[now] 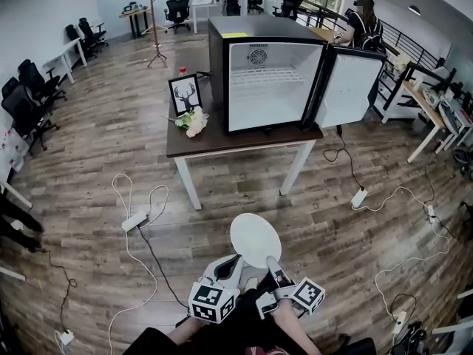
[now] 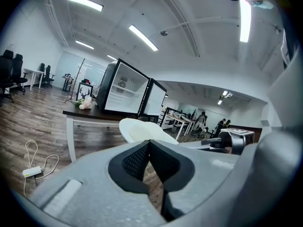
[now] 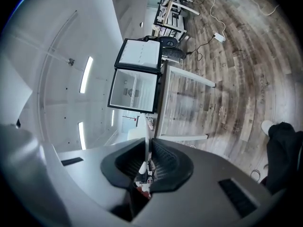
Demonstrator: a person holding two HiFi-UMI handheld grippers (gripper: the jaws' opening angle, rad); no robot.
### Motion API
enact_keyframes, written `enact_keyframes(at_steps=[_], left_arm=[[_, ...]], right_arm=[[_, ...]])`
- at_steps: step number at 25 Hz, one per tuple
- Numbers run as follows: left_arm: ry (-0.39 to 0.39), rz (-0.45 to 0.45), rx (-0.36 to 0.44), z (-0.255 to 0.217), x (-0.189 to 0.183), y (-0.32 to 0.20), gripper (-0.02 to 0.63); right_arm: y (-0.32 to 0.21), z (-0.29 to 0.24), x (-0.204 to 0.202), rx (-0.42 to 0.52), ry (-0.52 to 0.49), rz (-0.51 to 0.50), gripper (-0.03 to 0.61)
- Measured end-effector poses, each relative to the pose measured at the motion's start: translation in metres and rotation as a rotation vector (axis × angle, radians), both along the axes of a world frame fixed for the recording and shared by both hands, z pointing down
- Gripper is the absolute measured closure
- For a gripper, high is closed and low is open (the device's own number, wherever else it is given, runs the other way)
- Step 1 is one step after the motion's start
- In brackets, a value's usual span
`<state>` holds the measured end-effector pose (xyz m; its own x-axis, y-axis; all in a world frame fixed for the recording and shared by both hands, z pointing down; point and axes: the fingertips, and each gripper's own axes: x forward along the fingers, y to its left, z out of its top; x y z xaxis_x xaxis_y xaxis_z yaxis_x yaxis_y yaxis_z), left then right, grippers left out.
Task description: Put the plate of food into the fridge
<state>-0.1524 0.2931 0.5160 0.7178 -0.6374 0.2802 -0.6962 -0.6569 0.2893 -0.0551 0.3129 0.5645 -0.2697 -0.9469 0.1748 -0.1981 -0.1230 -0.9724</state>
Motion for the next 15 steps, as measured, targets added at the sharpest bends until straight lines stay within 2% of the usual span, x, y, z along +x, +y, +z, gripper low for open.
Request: enact_keyframes(at_steps=[7,15], left_arm=[[0.002,-0.026,0.009,-0.005,0.043,-0.049,0.606],[0.001,-0.059,0.018,-0.003,0.091,-0.087,0.606]], right_arm=[[-0.053,-0.012,0.041,0.048,-0.024,-0.025,0.534],[-0.094,-0.01,0.093,0.046,-0.004,-0.059,0.535]])
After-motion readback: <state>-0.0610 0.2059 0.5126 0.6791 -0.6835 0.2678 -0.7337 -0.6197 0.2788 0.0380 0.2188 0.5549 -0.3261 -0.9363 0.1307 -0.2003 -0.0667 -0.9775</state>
